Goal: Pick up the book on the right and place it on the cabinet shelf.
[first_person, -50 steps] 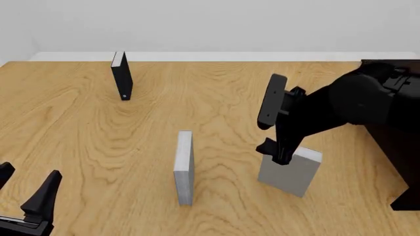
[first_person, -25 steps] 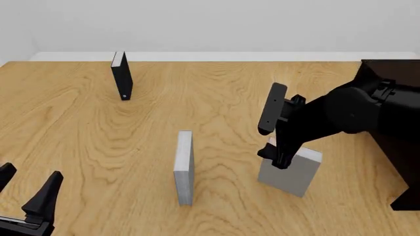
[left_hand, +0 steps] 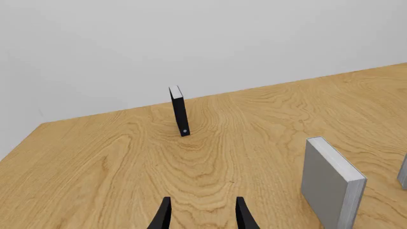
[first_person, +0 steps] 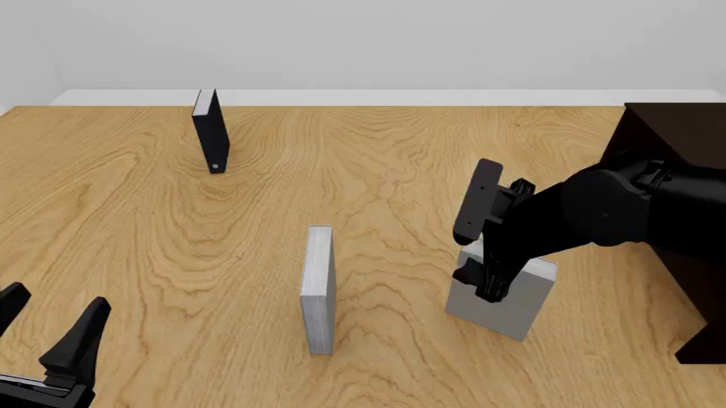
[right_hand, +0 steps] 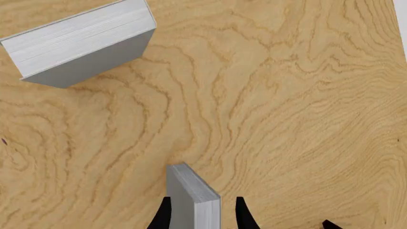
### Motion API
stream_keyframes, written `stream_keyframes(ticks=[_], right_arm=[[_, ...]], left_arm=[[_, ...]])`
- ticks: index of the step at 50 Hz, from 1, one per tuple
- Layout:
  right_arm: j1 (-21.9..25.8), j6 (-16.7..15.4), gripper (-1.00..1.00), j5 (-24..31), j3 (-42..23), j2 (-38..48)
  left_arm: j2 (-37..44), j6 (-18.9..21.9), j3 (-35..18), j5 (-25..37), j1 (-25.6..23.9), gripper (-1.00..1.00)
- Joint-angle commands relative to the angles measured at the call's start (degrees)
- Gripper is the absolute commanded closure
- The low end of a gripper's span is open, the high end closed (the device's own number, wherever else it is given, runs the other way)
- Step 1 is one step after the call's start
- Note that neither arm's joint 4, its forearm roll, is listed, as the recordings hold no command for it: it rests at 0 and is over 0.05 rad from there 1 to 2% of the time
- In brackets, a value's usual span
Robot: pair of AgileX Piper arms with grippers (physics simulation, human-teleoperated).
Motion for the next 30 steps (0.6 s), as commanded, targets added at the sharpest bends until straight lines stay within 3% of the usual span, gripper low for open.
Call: stream_keyframes(ticks=[1, 23, 24, 30], right_arm=[[-1.2, 0.2, -1.00, -1.8, 1.8, 0.4], [0.0, 0.2, -1.00, -3.5, 2.8, 0.7], [0.1, 0.2, 1.00, -3.4, 2.8, 0.7], [0.7, -0.4, 1.00, -2.2, 2.5, -0.1]], left_arm=[[0.1, 0.1, 0.0, 0.0, -0.1, -1.00], [0.1, 0.0, 0.0, 0.2, -0.2, -1.00], [0.1, -0.1, 0.0, 0.2, -0.1, -1.00], [0.3, -0.2, 0.0, 0.2, -0.3, -1.00]])
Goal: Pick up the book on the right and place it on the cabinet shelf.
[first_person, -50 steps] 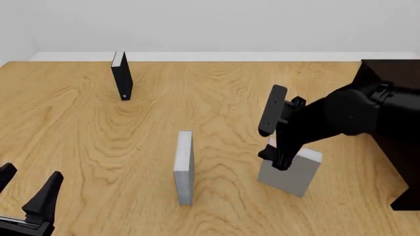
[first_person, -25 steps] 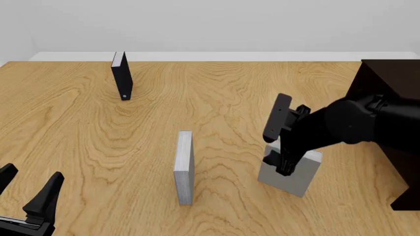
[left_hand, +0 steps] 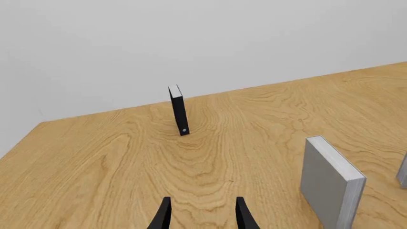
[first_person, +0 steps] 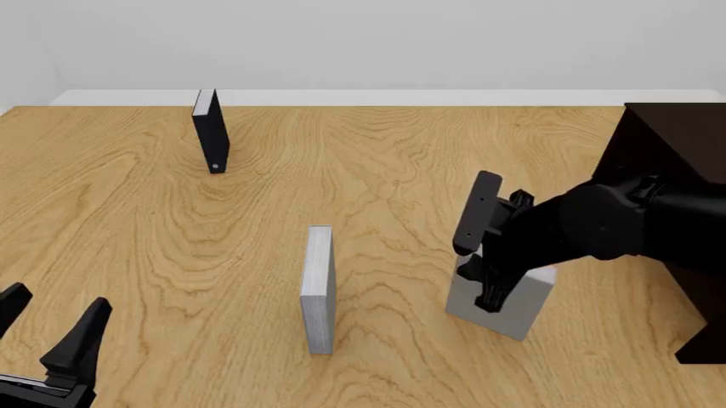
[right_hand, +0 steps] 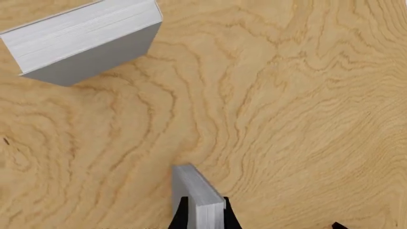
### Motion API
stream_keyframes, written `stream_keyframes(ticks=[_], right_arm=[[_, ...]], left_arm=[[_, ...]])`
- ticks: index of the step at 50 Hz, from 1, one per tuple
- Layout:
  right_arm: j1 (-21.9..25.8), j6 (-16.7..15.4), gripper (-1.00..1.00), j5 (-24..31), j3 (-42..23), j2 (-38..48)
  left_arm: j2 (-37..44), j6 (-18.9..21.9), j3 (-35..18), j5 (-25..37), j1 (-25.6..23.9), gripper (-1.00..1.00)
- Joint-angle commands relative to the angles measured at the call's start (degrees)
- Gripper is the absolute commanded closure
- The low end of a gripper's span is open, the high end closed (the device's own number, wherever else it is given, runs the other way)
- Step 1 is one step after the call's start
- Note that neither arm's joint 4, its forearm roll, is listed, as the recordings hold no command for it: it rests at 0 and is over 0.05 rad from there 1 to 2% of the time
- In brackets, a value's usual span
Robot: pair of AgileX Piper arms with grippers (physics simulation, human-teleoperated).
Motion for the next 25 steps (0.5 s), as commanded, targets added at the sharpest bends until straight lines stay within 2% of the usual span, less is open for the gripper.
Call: stream_keyframes(ticks=[1, 11, 25], right_arm=[[0.6, -0.1, 1.00, 0.5, -0.3, -0.4], [1.4, -0.1, 1.00, 2.4, -0.7, -1.7], [0.1, -1.7, 1.00, 5.5, -2.5, -4.5]], left_arm=[[0.1, -0.1, 0.0, 0.2, -0.2, -1.00], [0.5, -0.3, 0.0, -0.1, -0.7, -1.00], [0.2, -0.4, 0.0, 0.2, -1.0, -1.00]])
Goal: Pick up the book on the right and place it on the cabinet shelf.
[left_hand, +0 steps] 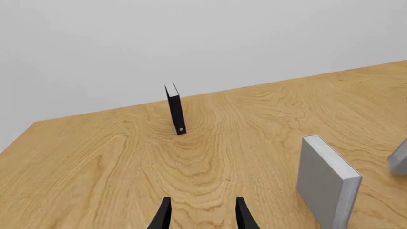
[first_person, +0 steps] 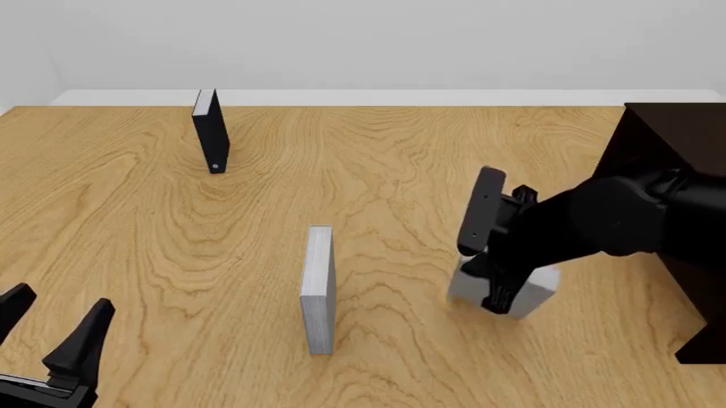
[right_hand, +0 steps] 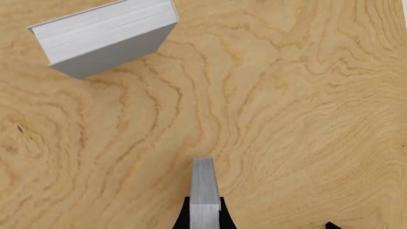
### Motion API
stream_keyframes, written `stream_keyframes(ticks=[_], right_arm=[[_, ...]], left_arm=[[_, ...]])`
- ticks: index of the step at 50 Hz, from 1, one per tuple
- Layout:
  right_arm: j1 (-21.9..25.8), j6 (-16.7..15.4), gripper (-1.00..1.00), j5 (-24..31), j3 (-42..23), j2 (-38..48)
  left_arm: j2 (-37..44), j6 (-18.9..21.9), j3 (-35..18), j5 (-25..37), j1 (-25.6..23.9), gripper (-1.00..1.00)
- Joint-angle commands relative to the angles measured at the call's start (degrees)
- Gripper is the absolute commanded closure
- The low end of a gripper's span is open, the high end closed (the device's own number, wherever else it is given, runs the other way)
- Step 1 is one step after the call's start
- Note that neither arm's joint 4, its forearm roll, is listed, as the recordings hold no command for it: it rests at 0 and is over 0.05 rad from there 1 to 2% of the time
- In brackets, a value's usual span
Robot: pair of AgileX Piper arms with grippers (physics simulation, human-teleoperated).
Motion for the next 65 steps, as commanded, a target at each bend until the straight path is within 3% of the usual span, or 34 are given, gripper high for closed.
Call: stream_keyframes(ticks=[1, 15, 26, 30, 34, 44, 46, 55, 57, 59, 62, 65], right_arm=[[-0.5, 0.3, 1.00, 2.1, -1.8, -2.2], [-1.7, -1.8, 1.00, 4.1, -4.6, -4.9], [-2.9, -6.7, 1.00, -0.1, -4.3, -8.9], [-3.9, -11.3, 1.00, -4.5, -1.0, -11.0], [-3.6, -12.2, 1.00, -7.5, 0.6, -12.5], [-6.1, -20.2, 1.00, -17.7, 7.6, -16.7], [-8.0, -24.7, 1.00, -22.8, 11.5, -17.5], [-10.1, -31.3, 1.00, -39.8, 19.7, -18.2], [-10.9, -35.2, 1.00, -45.4, 23.1, -17.3], [-10.7, -33.5, 1.00, -48.0, 23.0, -16.9], [-10.7, -37.0, 1.00, -54.3, 26.5, -15.5], [-10.4, -36.2, 1.00, -55.9, 26.9, -14.9]], left_arm=[[0.0, -0.1, 0.0, 0.0, -0.2, -1.00], [0.6, -0.4, 0.0, -0.6, -0.6, -1.00], [0.6, -0.4, 0.0, -0.6, -1.1, -1.00], [0.7, -0.3, 0.0, -0.9, -1.2, -1.00], [0.9, -0.2, 0.0, -1.1, -1.3, -1.00], [0.5, -0.2, 0.0, -0.7, -1.6, -1.00], [0.5, -0.1, 0.0, -0.6, -1.6, -1.00], [1.1, -0.2, 0.0, -1.3, -1.6, -1.00], [1.3, 0.0, 0.0, -1.3, -1.8, -1.00], [1.6, -0.1, 0.0, -1.7, -1.8, -1.00], [2.2, 0.0, 0.0, -2.4, -1.9, -1.00], [1.3, 0.0, 0.0, -1.5, -2.0, -1.00]])
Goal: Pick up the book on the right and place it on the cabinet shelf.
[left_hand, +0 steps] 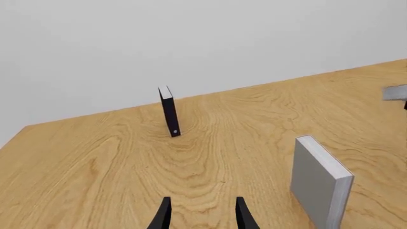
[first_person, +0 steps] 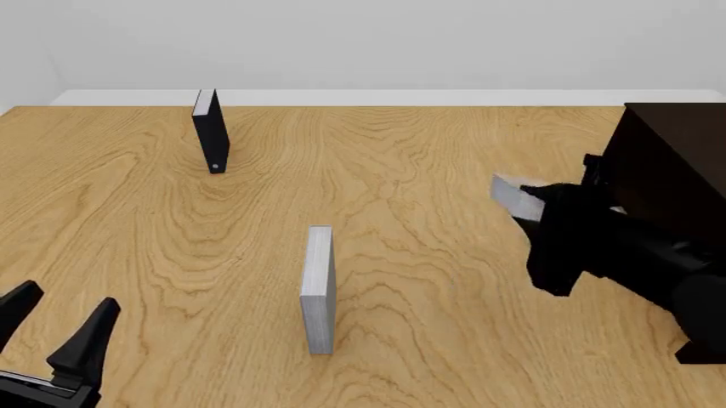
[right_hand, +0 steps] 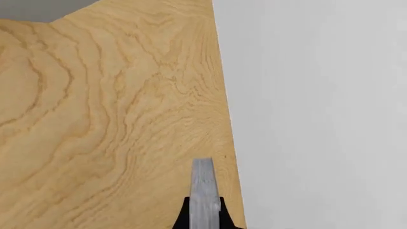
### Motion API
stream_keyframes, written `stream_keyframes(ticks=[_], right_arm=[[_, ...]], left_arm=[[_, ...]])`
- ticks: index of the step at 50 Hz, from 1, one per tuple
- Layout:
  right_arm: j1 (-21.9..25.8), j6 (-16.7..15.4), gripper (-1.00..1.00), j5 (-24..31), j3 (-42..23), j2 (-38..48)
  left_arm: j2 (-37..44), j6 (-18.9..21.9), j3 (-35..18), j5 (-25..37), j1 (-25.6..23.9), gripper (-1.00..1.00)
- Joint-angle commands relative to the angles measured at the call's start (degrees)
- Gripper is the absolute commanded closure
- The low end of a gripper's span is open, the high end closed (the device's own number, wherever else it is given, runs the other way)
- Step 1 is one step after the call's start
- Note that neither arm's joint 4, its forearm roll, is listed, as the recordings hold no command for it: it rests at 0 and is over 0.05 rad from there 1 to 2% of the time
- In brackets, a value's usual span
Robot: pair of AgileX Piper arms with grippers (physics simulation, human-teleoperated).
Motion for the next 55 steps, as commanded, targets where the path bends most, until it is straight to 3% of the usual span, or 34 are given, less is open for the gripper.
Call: stream_keyframes(ticks=[1, 7, 10, 11, 13, 19, 23, 55], right_arm=[[-1.0, -4.2, 1.00, -16.7, 6.9, 1.2], [-1.7, -9.0, 1.00, -27.3, 10.4, 5.0], [-1.7, -8.9, 1.00, -29.9, 10.7, 5.8], [-2.2, -11.0, 1.00, -33.4, 12.0, 7.6], [-2.3, -10.0, 1.00, -34.7, 11.6, 7.9], [-2.2, -11.6, 1.00, -43.1, 13.6, 12.3], [-3.1, -12.2, 1.00, -45.9, 14.4, 13.7], [-10.5, -9.5, 1.00, -48.7, 16.7, 13.0]], left_arm=[[0.0, 0.0, 0.0, -0.1, -0.2, -1.00], [0.4, 0.1, 0.0, -0.6, -0.2, -1.00], [0.5, 0.1, 0.0, -0.7, -0.1, -1.00], [0.4, 0.1, 0.0, -0.6, -0.1, -1.00], [0.6, 0.0, 0.0, -0.8, -0.3, -1.00], [0.8, 0.1, 0.0, -1.0, -0.5, -1.00], [0.5, 0.1, 0.0, -0.7, -0.6, -1.00], [0.1, -0.4, 0.0, -0.4, -0.9, -1.00]])
